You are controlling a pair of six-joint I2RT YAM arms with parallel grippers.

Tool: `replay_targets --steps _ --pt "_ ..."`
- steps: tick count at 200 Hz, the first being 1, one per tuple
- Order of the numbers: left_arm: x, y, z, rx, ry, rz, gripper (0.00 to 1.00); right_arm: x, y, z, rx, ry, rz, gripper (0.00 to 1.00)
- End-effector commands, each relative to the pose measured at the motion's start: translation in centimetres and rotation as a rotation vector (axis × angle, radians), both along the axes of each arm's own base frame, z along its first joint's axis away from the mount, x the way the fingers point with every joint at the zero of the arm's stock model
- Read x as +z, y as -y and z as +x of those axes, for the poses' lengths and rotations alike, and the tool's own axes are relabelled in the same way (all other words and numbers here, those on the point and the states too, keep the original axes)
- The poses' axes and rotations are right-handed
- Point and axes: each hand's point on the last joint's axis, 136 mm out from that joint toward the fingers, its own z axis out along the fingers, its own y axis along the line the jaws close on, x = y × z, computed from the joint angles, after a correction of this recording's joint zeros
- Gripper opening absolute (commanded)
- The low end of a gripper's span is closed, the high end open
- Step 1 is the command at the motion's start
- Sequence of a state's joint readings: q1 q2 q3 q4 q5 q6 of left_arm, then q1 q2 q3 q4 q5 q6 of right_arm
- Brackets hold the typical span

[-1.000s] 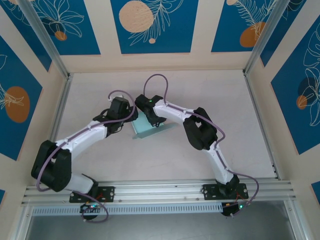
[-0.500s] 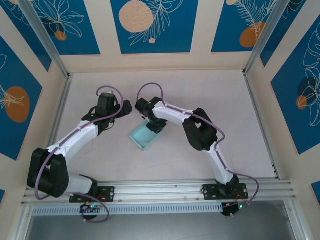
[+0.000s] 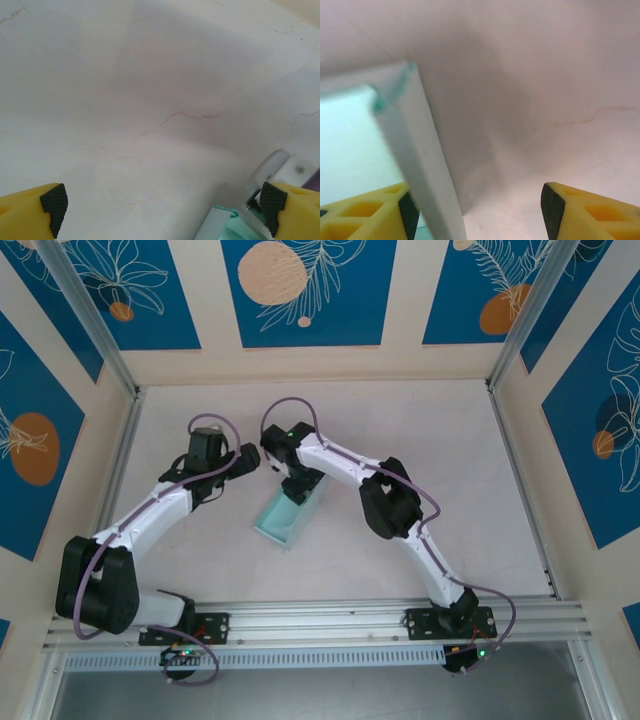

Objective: Fold the paper box

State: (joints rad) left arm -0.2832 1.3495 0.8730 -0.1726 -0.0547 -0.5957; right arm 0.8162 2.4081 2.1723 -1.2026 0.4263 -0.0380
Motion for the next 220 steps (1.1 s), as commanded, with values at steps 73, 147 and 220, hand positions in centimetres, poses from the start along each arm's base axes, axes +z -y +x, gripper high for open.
replay_targets --steps 73,147,220 --pt "-0.9 -1.0 -2.7 -0.069 -0.037 0.036 0.98 14.5 -4.4 2.0 -0.06 0.259 0.281 0.82" --pt "-6.3 -0.6 -6.5 -0.198 -0.2 0.073 0.73 26.3 1.0 -4.0 -0.368 0.419 0.523 1.0" --pt "-9.1 0.8 -8.3 -0.235 -0.214 -0.011 0.65 20.2 4.8 -10.7 -0.769 0.244 0.647 1.0"
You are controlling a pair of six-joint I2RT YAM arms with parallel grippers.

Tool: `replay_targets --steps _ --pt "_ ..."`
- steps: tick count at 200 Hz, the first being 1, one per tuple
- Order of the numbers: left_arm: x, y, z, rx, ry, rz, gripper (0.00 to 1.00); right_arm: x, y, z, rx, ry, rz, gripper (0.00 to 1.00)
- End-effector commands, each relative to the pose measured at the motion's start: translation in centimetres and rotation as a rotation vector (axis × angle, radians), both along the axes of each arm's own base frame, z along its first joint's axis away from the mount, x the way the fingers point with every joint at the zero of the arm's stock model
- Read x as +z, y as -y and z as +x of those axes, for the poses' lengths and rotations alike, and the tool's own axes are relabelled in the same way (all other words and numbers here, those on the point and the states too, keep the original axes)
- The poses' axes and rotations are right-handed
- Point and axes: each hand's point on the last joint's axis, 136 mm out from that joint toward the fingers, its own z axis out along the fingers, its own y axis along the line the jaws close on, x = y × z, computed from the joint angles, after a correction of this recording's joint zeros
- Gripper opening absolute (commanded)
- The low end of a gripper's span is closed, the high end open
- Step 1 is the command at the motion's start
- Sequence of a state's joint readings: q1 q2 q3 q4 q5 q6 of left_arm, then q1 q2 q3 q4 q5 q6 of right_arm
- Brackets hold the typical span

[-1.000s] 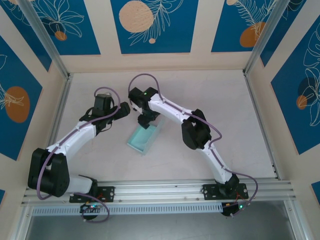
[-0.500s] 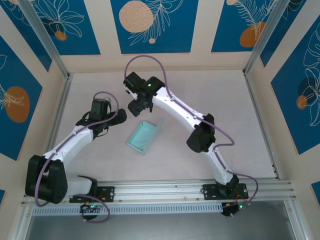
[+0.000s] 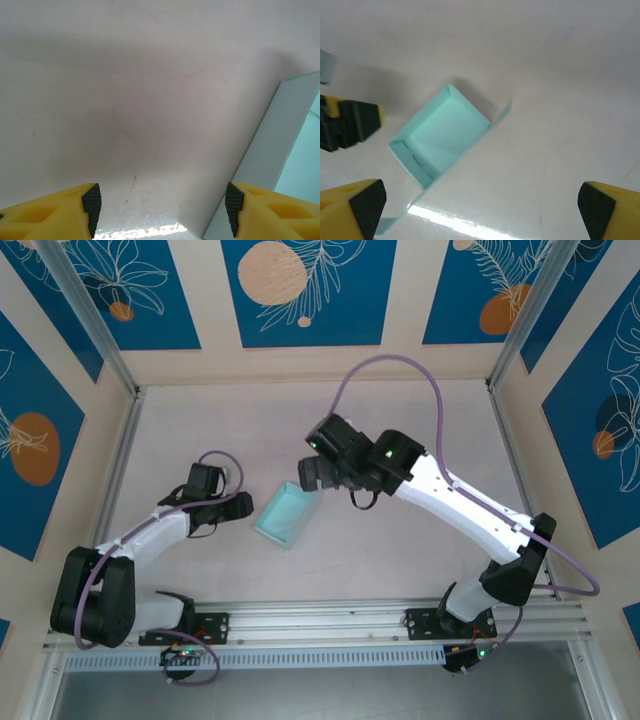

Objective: Fold the paper box

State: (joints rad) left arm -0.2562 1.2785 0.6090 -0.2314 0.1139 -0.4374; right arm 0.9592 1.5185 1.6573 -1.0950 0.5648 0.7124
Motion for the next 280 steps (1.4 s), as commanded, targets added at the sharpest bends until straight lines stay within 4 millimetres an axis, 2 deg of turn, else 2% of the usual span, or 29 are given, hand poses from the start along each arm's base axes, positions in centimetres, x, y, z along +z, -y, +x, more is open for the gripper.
replay_targets --steps 1,22,56,75,99,129,156,177,231,268,280 --pt "-0.2 1.2 0.0 -0.026 0.017 -0.058 0.65 -1.6 -1.6 -0.7 -0.112 -0.084 0.154 1.0" --pt "-1.0 1.8 -0.2 -0.049 0.0 -0.063 0.62 -3.4 -2.2 -1.2 -0.121 -0.138 0.137 1.0" --pt "-1.8 2.1 -0.3 -0.068 -0.014 -0.044 0.58 -4.3 -4.9 -0.5 -0.071 -0.172 0.175 1.0" --pt "-2.0 2.4 -0.3 -0.077 -0.02 -0.043 0.57 -5.2 -5.3 0.0 -0.065 -0.193 0.146 1.0" --pt "-2.4 3.3 -0.5 -0.1 -0.032 -0.06 0.55 -6.9 -4.8 0.5 -0.085 -0.224 0.1 0.92" --pt "-2.6 4.6 -1.1 -0.126 -0.044 -0.084 0.53 -7.6 -4.0 1.1 -0.077 -0.235 0.084 0.78" --pt "-2.4 5.8 -1.8 -0.145 -0.046 -0.117 0.51 -7.9 -4.7 1.7 0.01 -0.249 0.092 0.63" --pt "-2.0 6.8 -2.5 -0.153 -0.042 -0.16 0.5 -8.0 -4.9 2.5 0.079 -0.245 0.069 0.57" --pt "-1.1 9.3 -4.4 -0.135 -0.016 -0.259 0.47 -7.3 -6.5 5.3 0.296 -0.209 0.136 0.54" --pt "-0.7 12.1 -5.8 -0.155 0.004 -0.3 0.46 -6.1 -7.9 7.5 0.428 -0.182 0.204 0.55" --pt "-0.6 13.1 -6.2 -0.172 0.015 -0.305 0.46 -5.9 -7.8 8.5 0.436 -0.174 0.197 0.58"
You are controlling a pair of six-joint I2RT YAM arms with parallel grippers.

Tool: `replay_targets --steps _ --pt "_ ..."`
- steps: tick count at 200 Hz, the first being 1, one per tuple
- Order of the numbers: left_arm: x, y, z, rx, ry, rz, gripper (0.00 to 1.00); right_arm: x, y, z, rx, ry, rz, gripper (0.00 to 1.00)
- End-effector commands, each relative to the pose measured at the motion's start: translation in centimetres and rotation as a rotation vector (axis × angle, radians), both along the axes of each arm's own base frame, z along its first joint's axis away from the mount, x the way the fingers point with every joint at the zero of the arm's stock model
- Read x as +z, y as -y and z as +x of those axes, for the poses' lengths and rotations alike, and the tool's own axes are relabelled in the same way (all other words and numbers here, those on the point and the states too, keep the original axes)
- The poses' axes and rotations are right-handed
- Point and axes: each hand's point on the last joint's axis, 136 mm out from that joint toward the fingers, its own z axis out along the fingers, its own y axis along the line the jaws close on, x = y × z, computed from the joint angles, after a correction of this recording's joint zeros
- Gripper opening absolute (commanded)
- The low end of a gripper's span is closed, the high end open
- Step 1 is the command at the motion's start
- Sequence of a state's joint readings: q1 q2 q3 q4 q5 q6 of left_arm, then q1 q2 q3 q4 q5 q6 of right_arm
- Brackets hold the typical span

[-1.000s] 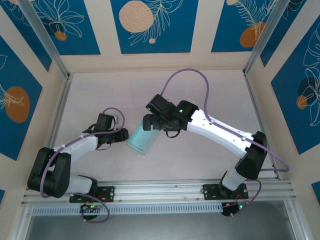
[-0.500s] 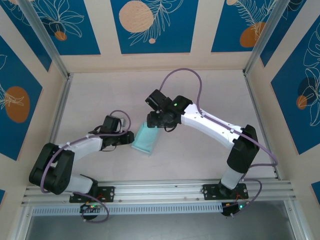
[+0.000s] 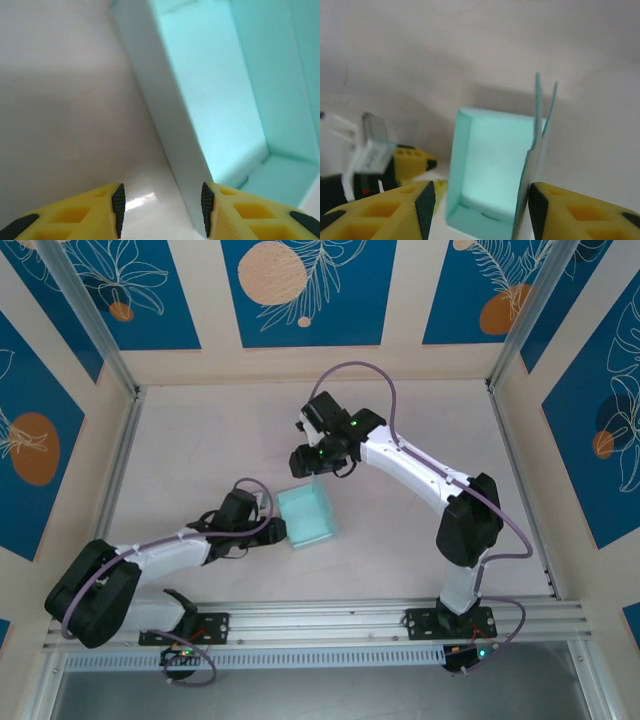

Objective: Fold the paper box

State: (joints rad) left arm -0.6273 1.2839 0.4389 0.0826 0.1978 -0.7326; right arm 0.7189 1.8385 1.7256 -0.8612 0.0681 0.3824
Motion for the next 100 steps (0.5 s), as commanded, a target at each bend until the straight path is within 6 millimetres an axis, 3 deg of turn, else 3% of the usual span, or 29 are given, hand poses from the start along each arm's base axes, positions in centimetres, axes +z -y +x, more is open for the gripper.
replay_targets --steps 1,28,64,83,100 --pt "1.0 1.9 -0.1 0.02 0.037 -0.054 0.46 1.8 -1.6 1.1 0.132 0.044 0.072 0.58" --pt "1.3 4.5 -0.9 -0.012 0.071 -0.075 0.46 2.9 0.1 3.7 0.082 0.089 0.023 0.68" --pt "1.9 7.7 -1.6 -0.084 0.102 -0.109 0.48 6.9 5.7 6.1 -0.113 0.187 -0.097 0.73" --pt "2.8 7.0 -1.6 -0.076 0.142 -0.107 0.48 9.1 10.2 5.4 -0.306 0.216 -0.154 0.72" --pt "4.7 5.2 -1.3 -0.054 0.212 -0.053 0.5 10.1 14.1 2.6 -0.472 0.23 -0.179 0.72"
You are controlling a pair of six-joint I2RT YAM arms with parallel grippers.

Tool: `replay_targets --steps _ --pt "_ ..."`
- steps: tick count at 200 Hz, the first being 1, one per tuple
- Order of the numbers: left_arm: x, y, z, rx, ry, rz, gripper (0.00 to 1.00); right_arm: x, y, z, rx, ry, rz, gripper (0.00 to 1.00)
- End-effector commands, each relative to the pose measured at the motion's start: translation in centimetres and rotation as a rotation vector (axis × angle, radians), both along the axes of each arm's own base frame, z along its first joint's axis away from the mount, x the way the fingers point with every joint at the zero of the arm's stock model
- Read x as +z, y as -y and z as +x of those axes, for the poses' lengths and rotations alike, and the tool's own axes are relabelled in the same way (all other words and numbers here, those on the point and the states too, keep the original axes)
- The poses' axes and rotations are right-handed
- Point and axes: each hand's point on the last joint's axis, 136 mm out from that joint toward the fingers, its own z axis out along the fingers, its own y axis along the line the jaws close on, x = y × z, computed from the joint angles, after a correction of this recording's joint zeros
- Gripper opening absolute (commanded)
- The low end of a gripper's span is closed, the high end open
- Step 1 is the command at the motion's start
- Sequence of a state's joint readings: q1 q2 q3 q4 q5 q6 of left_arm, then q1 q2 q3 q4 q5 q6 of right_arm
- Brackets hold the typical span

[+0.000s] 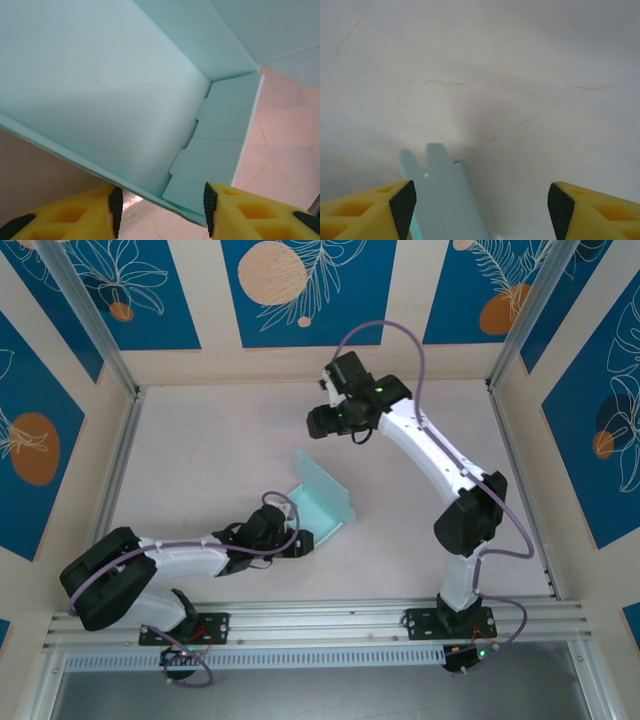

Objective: Fold the paper box

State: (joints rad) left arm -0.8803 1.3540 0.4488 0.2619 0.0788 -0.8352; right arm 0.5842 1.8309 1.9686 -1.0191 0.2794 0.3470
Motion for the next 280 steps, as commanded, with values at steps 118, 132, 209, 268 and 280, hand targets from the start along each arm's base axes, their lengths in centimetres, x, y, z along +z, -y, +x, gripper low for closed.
replay_targets --steps 118,132,209,268,280 --pt "5.0 -9.7 11.8 0.175 0.145 0.135 0.54 -11.5 2.6 -23.6 -0.401 -0.201 0.253 0.68" --pt "4.3 -9.1 12.3 0.161 0.123 0.117 0.52 -12.6 0.3 -23.6 -0.377 -0.241 0.293 0.66" --pt "0.9 -8.0 12.0 0.132 0.027 0.082 0.44 -17.3 -4.0 -21.2 -0.332 -0.379 0.284 0.64" --pt "0.0 -7.9 9.4 0.146 -0.034 0.006 0.39 -18.6 -2.7 -17.5 -0.334 -0.387 0.249 0.6" --pt "-0.1 -7.9 8.5 0.159 -0.044 -0.013 0.37 -18.8 -2.2 -16.9 -0.327 -0.389 0.242 0.6"
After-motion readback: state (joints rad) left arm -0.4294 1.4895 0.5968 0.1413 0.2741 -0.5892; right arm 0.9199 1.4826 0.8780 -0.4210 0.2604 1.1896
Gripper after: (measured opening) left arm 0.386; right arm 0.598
